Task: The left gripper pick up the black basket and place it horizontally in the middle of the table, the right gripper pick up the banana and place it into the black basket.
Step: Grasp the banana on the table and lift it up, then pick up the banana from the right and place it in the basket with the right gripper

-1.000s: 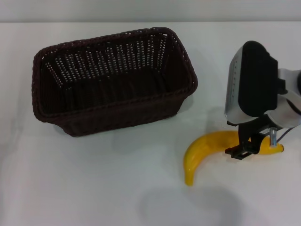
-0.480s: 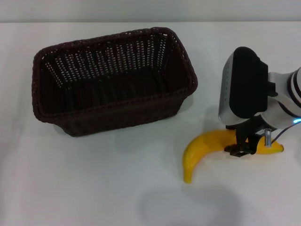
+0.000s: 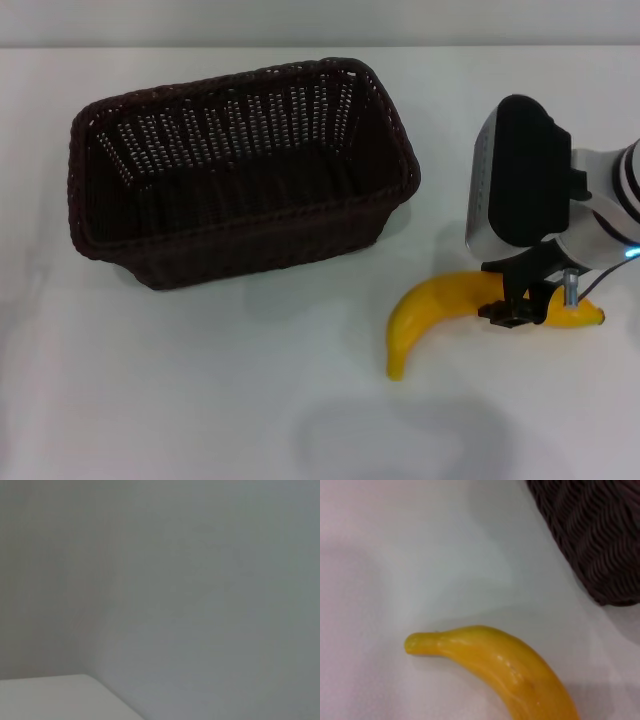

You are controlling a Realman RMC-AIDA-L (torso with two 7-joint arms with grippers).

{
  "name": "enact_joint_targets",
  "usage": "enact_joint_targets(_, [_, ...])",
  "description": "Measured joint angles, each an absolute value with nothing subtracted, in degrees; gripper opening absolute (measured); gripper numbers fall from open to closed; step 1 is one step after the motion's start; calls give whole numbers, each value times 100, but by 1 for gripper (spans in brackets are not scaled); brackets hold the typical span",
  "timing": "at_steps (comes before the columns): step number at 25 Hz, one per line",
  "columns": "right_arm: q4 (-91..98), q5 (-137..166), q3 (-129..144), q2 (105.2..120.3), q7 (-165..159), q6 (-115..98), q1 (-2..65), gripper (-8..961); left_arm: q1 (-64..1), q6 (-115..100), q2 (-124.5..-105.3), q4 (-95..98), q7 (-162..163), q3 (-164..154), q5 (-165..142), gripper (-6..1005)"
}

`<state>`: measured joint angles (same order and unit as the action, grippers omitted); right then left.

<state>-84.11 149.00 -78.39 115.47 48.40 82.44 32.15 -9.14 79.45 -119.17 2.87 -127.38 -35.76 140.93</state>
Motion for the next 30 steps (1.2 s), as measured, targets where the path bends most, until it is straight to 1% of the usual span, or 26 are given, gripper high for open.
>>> enact_joint_targets(5, [-8796,14900,-8310,11520,4929,8517,3121,488,-926,7946,-11917,303,-12730,-3577,14098,881])
enact_joint_targets(10, [-9351,14879,-9454,11515,5276,9204,3078,495,-953,7946,-11917,308,-12727,-3577,14099,881])
enact_joint_targets(14, [-9826,14856,-10169,11499,5395,9342,3185,500,-966,7946,-11913,308,-12726,-3577,14099,881])
enact_joint_targets(17, [-9996,14548,-10521,11524,5484,9198,3359,504,-982,7946,-11912,314,-12726,-3577,14099,881])
enact_joint_targets(23, [-9735,13335,-10251,11533,5514,7915,3621,511,-1013,7944,-11917,301,-12726,-3577,14097,882])
enact_joint_targets(30, [-8613,12768,-8801,11549,5779,6097,4024,520,-1052,7945,-11912,310,-12726,-3592,14080,882])
